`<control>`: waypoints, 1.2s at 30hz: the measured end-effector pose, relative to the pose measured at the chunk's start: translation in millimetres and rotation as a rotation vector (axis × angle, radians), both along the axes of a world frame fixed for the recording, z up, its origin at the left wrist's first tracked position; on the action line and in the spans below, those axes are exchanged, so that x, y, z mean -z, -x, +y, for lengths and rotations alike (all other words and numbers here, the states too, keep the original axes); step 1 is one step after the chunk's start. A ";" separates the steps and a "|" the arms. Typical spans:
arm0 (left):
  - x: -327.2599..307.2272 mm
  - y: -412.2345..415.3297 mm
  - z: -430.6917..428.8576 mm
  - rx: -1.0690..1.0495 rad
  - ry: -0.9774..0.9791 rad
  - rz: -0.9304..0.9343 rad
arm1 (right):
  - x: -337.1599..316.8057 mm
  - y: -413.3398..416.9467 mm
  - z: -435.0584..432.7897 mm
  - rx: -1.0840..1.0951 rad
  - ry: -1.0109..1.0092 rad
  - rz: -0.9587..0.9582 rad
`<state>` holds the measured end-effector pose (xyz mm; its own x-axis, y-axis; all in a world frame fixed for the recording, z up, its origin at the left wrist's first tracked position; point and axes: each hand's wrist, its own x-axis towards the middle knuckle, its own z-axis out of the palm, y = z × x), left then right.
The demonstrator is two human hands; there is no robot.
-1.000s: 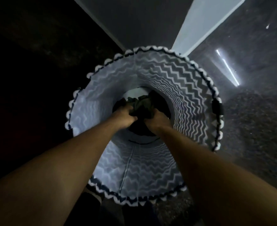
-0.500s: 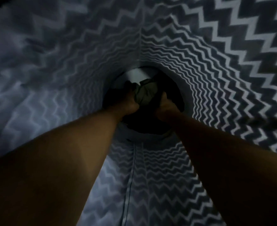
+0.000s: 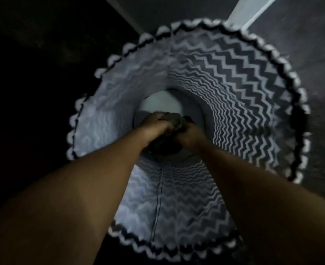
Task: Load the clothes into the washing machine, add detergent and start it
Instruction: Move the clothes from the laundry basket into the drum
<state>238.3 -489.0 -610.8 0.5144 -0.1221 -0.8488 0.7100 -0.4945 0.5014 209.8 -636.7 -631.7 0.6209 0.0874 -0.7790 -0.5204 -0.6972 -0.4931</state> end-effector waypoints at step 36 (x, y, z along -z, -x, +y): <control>-760.9 45.0 121.9 -0.596 0.468 -0.865 | -712.5 -3.6 61.9 -0.129 -0.567 -0.620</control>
<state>193.3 -367.1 150.2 0.9848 0.1264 -0.1193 0.0974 0.1674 0.9811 213.4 -574.8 80.8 0.8791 0.4619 -0.1180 0.0260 -0.2936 -0.9556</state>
